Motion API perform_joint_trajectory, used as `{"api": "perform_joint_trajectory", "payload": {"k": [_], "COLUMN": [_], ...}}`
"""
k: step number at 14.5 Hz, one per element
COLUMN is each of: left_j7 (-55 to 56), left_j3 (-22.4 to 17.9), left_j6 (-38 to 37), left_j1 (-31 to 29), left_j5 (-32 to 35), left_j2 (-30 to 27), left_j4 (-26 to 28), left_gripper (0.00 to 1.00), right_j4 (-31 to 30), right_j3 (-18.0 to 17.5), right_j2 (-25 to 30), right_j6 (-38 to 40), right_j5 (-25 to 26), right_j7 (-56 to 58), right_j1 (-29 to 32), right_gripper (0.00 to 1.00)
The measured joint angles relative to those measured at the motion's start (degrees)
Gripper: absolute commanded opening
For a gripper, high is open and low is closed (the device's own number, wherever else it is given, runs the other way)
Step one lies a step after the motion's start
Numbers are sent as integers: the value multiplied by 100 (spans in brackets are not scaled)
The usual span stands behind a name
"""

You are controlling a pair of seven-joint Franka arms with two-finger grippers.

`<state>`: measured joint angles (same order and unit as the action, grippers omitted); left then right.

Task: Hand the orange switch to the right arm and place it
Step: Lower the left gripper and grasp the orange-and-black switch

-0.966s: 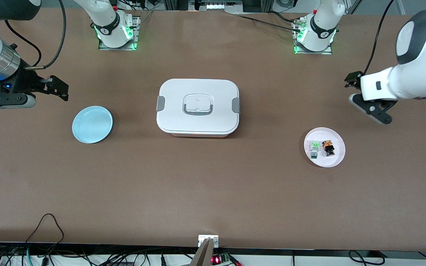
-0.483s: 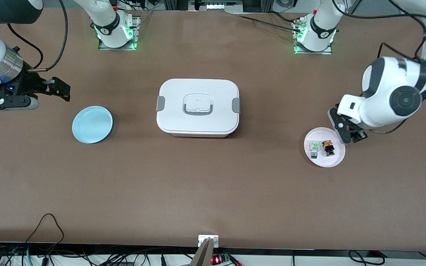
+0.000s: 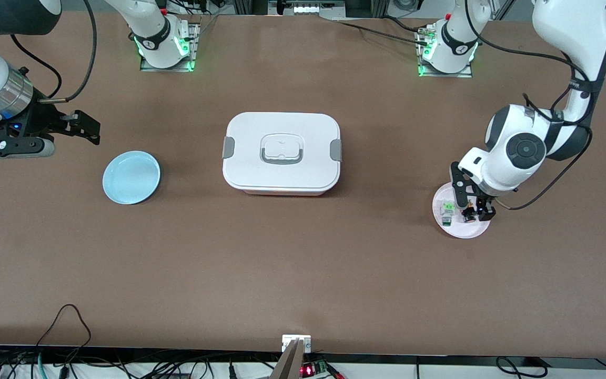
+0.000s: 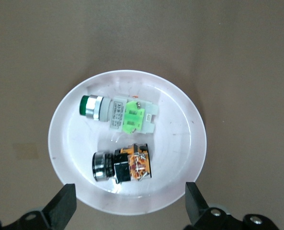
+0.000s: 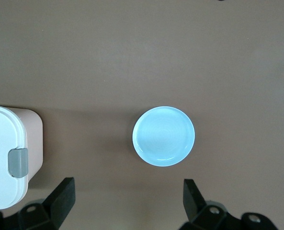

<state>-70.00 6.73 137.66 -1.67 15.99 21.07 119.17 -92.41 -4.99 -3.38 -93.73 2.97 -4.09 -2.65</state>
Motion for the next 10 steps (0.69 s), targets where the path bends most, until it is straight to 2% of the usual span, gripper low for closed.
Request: {"api": "perform_joint_trajectory", "payload": {"k": [10], "left_j7": [-86], "left_j3": [-3], "left_j6": [1075], "left_j1": [-394], "left_j5": [1], "left_j2": [662], "left_j4": [58], "left_gripper": [100], "right_j4": [-29], "right_j3": [15], "right_j2": [-4], "right_j6": [33], "right_j5": [0], "right_j7": [-53], "right_j1": [28], "right_gripper": [100]}}
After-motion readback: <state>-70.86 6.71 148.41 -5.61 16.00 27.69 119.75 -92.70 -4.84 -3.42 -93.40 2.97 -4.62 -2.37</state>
